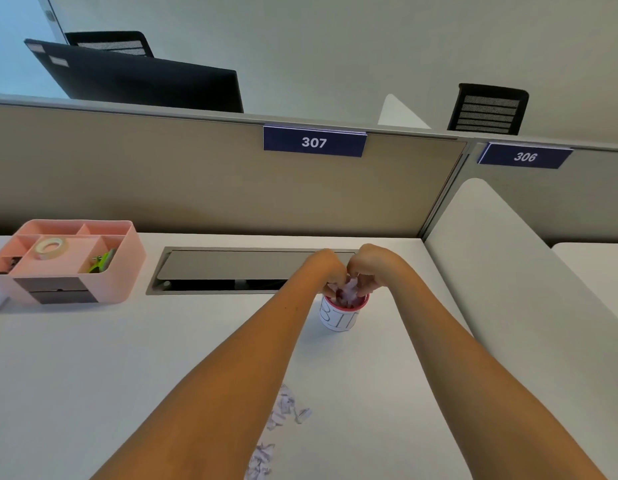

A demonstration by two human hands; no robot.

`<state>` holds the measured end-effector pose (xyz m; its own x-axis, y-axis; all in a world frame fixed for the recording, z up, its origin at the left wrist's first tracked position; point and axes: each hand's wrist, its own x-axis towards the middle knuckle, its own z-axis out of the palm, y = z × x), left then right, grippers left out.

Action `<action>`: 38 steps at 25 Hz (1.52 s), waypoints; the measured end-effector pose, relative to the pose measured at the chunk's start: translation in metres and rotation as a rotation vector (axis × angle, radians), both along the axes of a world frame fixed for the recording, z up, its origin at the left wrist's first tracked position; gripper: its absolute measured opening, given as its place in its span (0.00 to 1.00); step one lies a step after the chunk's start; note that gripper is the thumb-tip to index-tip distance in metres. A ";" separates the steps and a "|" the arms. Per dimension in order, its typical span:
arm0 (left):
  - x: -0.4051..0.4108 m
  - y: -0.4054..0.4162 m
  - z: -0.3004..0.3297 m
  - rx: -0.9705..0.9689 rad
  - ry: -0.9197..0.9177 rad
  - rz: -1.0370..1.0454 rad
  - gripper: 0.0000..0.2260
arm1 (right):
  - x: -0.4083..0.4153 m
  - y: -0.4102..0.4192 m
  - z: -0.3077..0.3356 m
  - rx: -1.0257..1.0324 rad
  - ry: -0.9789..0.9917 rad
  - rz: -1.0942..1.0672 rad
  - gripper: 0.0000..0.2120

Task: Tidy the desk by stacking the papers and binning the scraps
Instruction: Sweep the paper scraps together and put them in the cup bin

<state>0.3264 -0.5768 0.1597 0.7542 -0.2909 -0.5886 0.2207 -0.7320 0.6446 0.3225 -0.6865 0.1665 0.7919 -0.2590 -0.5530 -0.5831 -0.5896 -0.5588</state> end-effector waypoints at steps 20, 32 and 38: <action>-0.144 0.267 -0.142 -0.005 -0.604 0.242 0.14 | -0.091 0.117 -0.120 -0.214 -0.262 0.723 0.25; -0.226 0.237 -0.165 0.099 -0.627 0.052 0.31 | -0.208 0.123 -0.153 0.145 -0.443 0.456 0.30; -0.227 0.249 -0.159 0.073 -0.720 -0.192 0.26 | -0.227 0.127 -0.149 -0.290 -0.510 0.768 0.22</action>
